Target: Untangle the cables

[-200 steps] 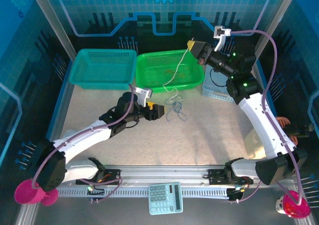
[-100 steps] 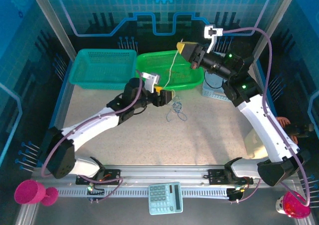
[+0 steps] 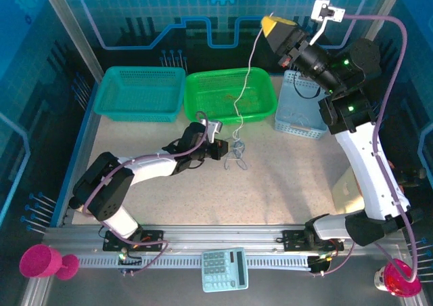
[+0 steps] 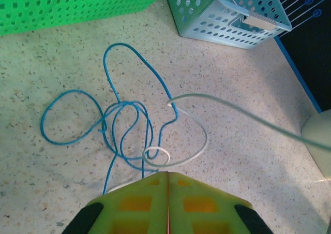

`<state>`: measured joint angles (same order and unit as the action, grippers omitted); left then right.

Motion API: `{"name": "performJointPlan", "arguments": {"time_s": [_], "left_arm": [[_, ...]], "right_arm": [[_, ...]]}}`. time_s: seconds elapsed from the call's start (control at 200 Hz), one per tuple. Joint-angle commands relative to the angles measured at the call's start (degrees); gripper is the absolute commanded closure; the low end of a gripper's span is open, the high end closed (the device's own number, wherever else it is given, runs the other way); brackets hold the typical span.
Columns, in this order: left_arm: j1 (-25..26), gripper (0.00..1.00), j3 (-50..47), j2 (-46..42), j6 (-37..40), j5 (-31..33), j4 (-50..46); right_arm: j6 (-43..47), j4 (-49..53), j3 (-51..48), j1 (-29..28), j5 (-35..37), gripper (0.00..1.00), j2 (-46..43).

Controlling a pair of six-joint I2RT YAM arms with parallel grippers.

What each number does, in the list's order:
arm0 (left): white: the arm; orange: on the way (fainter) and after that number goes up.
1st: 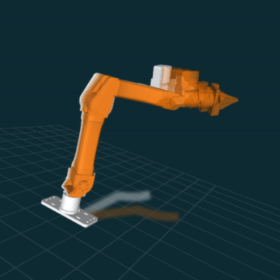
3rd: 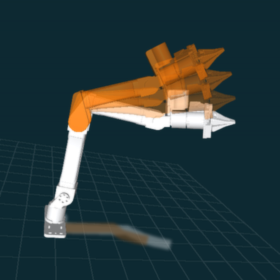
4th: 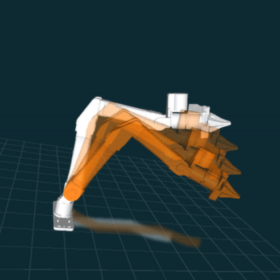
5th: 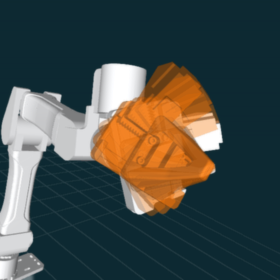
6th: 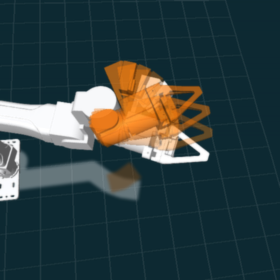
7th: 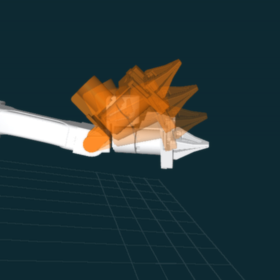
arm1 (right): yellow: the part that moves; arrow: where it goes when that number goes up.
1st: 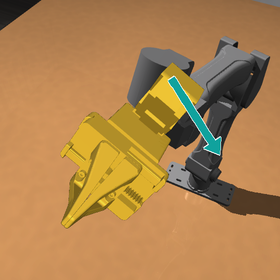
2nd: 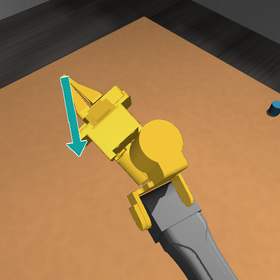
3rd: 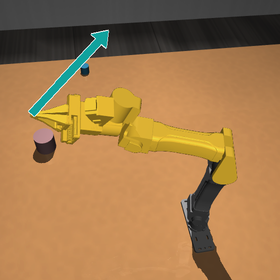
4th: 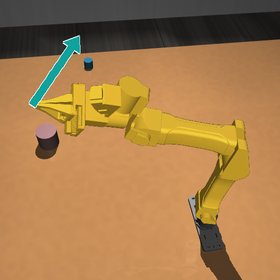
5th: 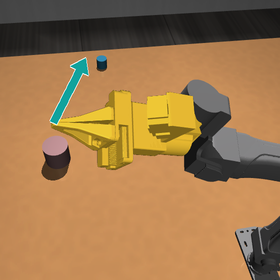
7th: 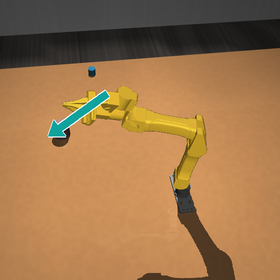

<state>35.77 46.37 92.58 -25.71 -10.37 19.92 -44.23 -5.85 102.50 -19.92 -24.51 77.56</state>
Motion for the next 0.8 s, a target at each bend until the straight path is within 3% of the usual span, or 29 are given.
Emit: {"name": "performJointPlan", "arguments": {"time_s": [0.0, 0.095, 0.175, 0.44, 0.58, 0.655, 0.715, 0.795], "left_arm": [[0.44, 0.71, -1.67, -1.67, -1.00, -1.49, 4.41], [0.43, 0.48, -3.02, -4.26, -0.61, -1.62, 4.42], [0.37, 0.36, -3.14, -5.81, 0.04, -2.42, 3.84], [0.40, 0.25, 1.38, -2.12, 0.96, -4.57, 2.66], [0.44, 0.25, 4.70, 1.56, 0.58, -5.01, 3.62], [0.55, 0.30, 6.38, 3.75, 0.40, -5.62, 4.06], [0.69, 0.41, 7.44, 5.34, 0.15, -5.69, 4.37], [0.75, 0.65, 7.77, 7.14, -0.62, -5.63, 5.72]], "right_arm": [[-3.79, -4.11, 2.08, 0.94, -1.00, 1.00, 1.40], [-4.17, -4.24, 1.35, 0.94, -1.62, 1.00, 1.39], [-4.72, -4.97, -0.24, 0.98, -1.89, 1.00, 0.90], [-5.45, -6.11, -2.56, -0.02, -2.53, 1.00, 0.32], [-5.26, -6.11, -2.96, -0.70, -2.65, 1.00, -0.29], [-5.09, -6.06, -3.18, -0.99, -2.60, 1.00, -0.40], [-5.00, -5.95, -3.02, -1.08, -2.60, 1.00, -0.49], [-4.83, -5.70, -2.20, -1.00, -2.44, 1.00, -0.29]]}}
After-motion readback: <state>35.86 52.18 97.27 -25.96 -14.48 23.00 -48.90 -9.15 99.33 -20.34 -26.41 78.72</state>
